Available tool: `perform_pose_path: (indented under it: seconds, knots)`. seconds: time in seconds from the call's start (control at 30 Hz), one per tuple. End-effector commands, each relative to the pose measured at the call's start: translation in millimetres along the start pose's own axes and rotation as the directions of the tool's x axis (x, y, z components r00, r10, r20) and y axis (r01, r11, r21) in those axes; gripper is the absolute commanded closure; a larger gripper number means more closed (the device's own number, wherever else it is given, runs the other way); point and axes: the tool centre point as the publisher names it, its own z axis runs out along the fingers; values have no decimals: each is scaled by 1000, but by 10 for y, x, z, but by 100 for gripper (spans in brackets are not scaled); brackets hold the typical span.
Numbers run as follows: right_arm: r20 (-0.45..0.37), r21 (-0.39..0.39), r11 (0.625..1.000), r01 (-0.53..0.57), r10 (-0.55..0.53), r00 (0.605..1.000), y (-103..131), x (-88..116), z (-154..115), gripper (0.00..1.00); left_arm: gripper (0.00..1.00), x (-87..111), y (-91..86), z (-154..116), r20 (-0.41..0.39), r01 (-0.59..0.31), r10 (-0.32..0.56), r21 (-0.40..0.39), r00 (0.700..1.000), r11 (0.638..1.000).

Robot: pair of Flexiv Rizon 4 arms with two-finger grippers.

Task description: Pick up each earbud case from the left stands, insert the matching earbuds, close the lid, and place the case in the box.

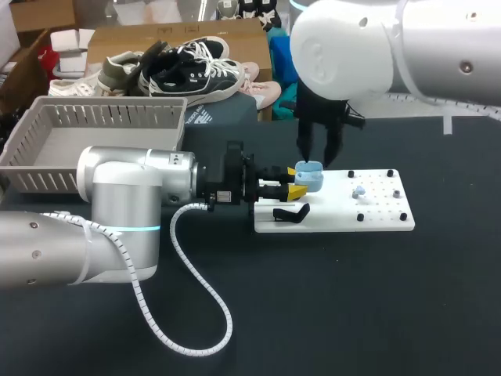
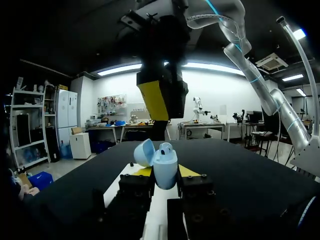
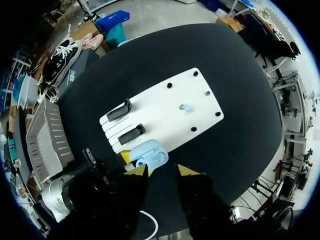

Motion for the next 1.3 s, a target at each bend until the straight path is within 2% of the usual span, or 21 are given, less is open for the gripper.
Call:
perform_pose_path:
  seconds: [0.03,0.23,0.37,0.47,0.7,0.83,1.03,1.3]
  knots:
    - [87,-120,993,-7,18,996,-385,84,22,64,100,4,-11,2,1,-1,1,-5,1000,1000]
    - [195,-245,969,11,38,980,-551,-44,-47,69,100,4,-11,2,1,-1,1,-5,1000,1000]
    - [227,-292,954,64,4,974,-649,-120,-28,60,100,4,-11,2,1,-1,1,-5,1000,1000]
    - [221,-290,954,71,-6,975,-716,-197,23,55,100,4,-11,2,1,-1,1,-5,1000,1000]
    - [210,-279,950,141,-83,974,-797,-340,197,54,100,4,-11,2,1,-1,1,-5,1000,1000]
    - [210,-247,949,195,-144,967,-745,-381,340,56,100,4,-11,2,1,-1,1,-5,1000,1000]
    - [199,-248,937,246,-199,960,-626,-398,501,56,100,4,-11,2,1,-1,1,-5,1000,1000]
    - [205,-226,941,252,-207,957,-620,-556,729,57,100,4,-11,2,1,-1,1,-5,1000,1000]
